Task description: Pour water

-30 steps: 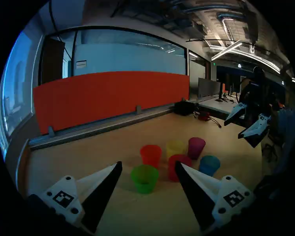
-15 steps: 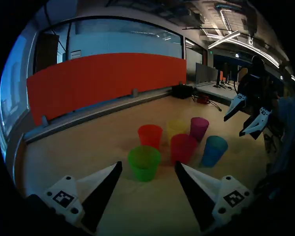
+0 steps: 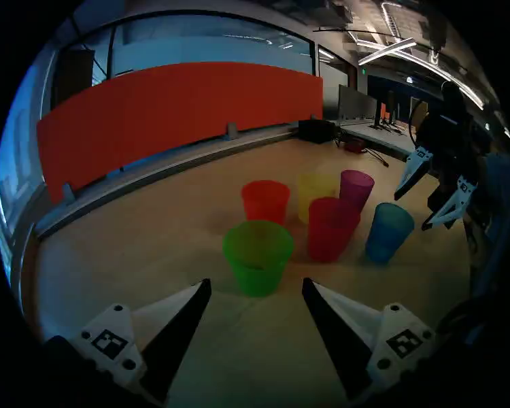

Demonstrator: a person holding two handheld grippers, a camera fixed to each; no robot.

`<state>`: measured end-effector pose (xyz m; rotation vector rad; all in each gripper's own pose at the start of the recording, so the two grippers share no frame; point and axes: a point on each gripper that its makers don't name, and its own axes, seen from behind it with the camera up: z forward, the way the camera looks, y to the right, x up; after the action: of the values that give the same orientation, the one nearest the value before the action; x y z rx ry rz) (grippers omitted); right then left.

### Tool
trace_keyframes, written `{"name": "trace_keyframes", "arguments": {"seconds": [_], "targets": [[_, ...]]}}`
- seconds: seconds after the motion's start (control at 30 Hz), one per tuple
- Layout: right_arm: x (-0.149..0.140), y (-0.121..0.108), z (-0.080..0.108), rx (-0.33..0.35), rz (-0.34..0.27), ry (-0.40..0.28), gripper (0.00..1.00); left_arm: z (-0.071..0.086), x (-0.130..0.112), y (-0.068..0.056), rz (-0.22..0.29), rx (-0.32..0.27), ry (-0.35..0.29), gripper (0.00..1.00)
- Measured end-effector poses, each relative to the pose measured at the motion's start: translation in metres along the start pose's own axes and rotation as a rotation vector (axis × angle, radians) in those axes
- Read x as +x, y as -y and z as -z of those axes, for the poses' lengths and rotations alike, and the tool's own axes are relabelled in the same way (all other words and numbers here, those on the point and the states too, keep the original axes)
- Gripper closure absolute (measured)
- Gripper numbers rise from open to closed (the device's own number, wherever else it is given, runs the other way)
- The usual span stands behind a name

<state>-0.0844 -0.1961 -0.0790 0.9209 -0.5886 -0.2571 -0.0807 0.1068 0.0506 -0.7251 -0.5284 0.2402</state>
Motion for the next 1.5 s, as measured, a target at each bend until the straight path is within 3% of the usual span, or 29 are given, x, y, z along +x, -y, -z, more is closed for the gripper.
{"name": "trace_keyframes", "arguments": {"seconds": [0.4,1.0,1.5], "targets": [[-0.010,0.003,-0.018,0.024,-0.021,0.023,0.00,-0.027,-0.005,0.002,-0.007,-0.023,0.056,0.00],[-0.008,0.003,-0.039,0.037,-0.023,0.033,0.00,-0.057,0.005,0.000,-0.020,-0.056,0.069,0.00],[-0.005,0.004,-0.043,0.043,-0.026,0.029,0.00,-0.066,0.006,0.003,-0.045,-0.051,0.077,0.01]]}}
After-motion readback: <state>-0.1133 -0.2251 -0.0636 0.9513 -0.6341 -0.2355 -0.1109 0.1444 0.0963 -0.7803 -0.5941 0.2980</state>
